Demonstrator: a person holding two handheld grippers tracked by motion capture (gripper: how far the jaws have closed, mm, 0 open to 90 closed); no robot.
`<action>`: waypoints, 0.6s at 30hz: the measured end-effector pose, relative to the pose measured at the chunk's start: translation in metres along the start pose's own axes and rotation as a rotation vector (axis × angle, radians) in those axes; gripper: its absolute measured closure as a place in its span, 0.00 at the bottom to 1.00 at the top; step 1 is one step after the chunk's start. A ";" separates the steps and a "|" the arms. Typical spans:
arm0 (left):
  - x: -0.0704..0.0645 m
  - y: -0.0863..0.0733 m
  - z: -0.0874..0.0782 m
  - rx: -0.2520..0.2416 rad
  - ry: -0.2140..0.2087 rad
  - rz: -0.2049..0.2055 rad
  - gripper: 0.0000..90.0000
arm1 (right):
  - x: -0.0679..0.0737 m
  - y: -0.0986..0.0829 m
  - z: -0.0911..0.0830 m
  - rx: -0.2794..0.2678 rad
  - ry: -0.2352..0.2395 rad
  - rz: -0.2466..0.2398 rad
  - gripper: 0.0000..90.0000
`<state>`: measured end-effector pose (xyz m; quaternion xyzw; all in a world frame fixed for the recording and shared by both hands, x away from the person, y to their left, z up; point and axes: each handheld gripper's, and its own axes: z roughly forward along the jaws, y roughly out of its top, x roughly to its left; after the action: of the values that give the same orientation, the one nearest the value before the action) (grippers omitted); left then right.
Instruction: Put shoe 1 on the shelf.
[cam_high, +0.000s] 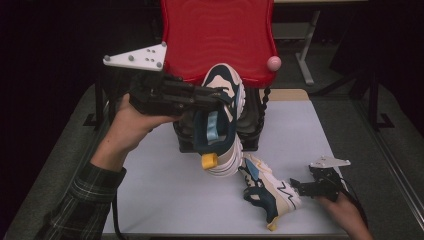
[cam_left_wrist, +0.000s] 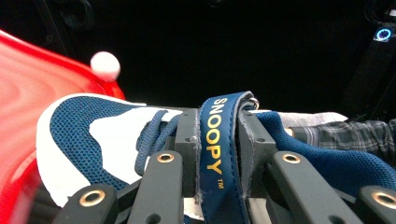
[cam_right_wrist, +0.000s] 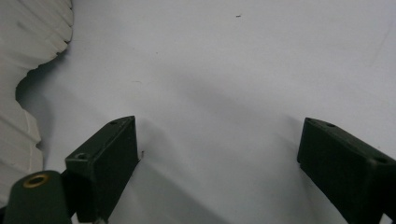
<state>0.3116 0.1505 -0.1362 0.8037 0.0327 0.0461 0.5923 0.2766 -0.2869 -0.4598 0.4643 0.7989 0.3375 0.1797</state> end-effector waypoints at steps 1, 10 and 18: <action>0.001 0.003 -0.002 -0.002 0.004 0.005 0.81 | 0.000 0.000 0.000 0.000 0.000 0.000 0.13; 0.021 0.032 -0.019 -0.005 0.041 0.036 0.81 | 0.000 0.000 0.000 -0.001 -0.001 0.000 0.13; 0.048 0.052 -0.031 0.007 0.078 0.063 0.81 | 0.000 0.000 0.000 -0.001 0.002 -0.001 0.13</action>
<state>0.3555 0.1693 -0.0756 0.8041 0.0305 0.0960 0.5859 0.2765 -0.2871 -0.4596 0.4632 0.7993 0.3383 0.1792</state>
